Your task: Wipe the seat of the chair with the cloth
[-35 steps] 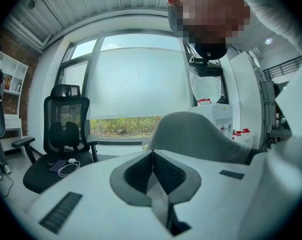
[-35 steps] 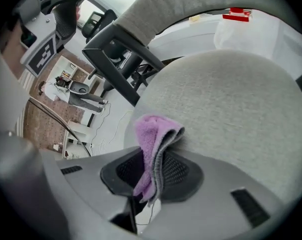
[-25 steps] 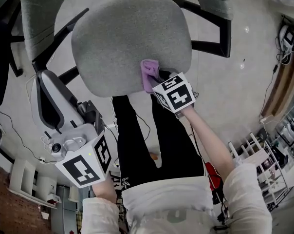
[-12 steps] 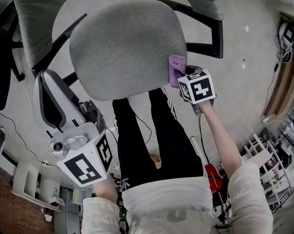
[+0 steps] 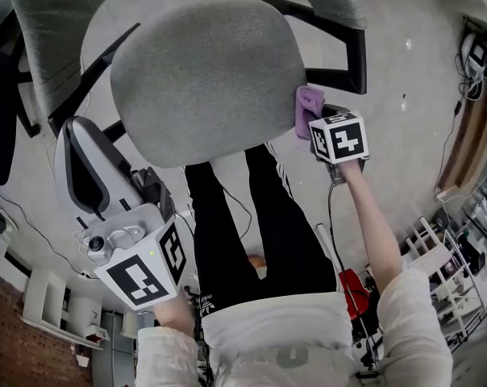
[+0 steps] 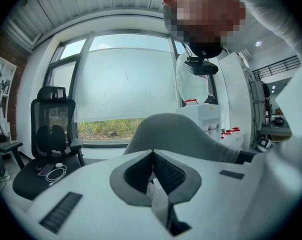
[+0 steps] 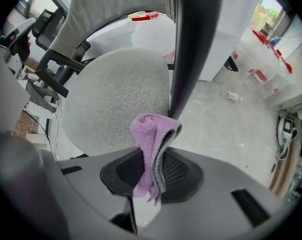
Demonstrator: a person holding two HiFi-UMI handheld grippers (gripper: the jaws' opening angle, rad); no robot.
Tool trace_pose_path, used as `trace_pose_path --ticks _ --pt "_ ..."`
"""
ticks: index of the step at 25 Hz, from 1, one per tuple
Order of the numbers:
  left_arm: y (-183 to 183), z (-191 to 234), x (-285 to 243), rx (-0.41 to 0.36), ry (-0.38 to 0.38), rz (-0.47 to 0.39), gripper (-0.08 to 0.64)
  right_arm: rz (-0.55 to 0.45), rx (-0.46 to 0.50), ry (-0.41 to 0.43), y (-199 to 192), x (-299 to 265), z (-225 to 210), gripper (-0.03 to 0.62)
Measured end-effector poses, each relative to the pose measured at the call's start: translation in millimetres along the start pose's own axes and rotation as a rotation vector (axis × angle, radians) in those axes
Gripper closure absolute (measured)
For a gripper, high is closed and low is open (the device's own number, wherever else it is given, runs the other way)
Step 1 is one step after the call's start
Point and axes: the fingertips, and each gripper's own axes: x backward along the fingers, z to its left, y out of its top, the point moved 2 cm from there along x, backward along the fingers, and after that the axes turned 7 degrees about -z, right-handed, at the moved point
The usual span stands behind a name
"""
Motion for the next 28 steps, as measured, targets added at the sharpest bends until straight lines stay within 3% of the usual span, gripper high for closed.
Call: trace_pose_path --ticks 8,13,17,22,24,28 --pt "12.9 -8.8 -0.6 0.012 -0.024 -0.030 0.546 -0.022 -0.041 -0.009 6.1 9.3 3.7 0.505" --pt "53.8 -8.7 -0.4 0.043 -0.023 -0.086 0.548 -0.182 -0.053 0.046 64.4 61.2 36.6 0.504" --pt "119.1 -16.0 4.1 0.101 -0.041 -0.123 0.547 -0.398 -0.032 0.101 143.9 144.8 82.1 0.505" --pt "230.1 -16.7 -11.5 0.188 -0.044 -0.243 0.548 -0.830 0.167 0.072 260.1 308.2 138.2 0.504" --pt "284.2 -17.8 -11.9 0.199 -0.059 -0.303 0.546 -1.006 0.231 0.026 275.5 384.4 153.6 0.504" --pt "362.0 -27.8 18.0 0.175 -0.112 -0.363 0.547 -1.298 0.270 -0.011 256.2 514.9 188.2 0.505"
